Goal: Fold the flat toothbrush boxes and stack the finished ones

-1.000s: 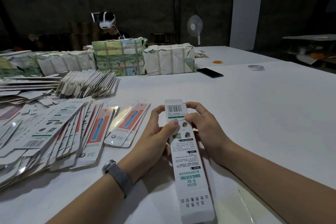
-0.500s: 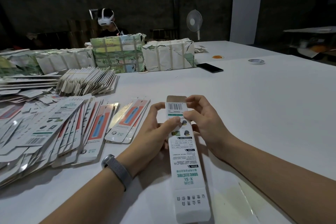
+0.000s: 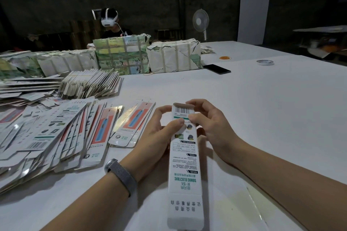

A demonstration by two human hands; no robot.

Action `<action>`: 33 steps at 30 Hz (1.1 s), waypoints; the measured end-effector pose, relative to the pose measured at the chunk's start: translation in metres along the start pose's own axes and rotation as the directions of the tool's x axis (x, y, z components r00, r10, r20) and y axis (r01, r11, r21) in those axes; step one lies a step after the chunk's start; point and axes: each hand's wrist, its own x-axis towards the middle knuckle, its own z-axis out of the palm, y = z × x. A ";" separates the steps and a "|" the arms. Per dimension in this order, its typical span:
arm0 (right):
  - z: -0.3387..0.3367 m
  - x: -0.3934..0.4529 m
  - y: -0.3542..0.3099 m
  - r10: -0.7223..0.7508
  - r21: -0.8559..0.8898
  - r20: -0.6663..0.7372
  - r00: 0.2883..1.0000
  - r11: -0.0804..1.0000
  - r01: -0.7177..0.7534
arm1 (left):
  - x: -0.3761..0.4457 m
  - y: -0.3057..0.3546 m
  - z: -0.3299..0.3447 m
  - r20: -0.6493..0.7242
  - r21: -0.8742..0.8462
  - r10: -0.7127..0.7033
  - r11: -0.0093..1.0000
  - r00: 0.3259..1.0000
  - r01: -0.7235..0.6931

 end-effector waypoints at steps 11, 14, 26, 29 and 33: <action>0.000 0.002 -0.002 0.084 0.078 -0.044 0.995 0.994 -0.080 | -0.001 0.000 0.001 0.074 0.071 0.002 0.997 0.997 -0.008; -0.001 0.003 0.000 0.071 0.058 -0.047 0.996 0.996 -0.068 | -0.001 0.001 0.001 0.075 0.084 0.000 0.996 0.997 -0.007; 0.000 0.003 -0.003 0.104 0.037 -0.022 0.994 0.994 -0.104 | -0.002 0.005 -0.002 0.102 0.074 -0.019 0.997 0.995 0.012; -0.002 0.002 -0.003 0.099 0.018 -0.029 0.995 0.995 -0.099 | -0.003 0.005 -0.001 0.115 0.084 -0.024 0.996 0.993 0.015; -0.002 0.002 -0.004 0.090 0.005 -0.048 0.995 0.996 -0.090 | -0.004 0.007 -0.001 0.138 0.098 -0.028 0.995 0.990 0.014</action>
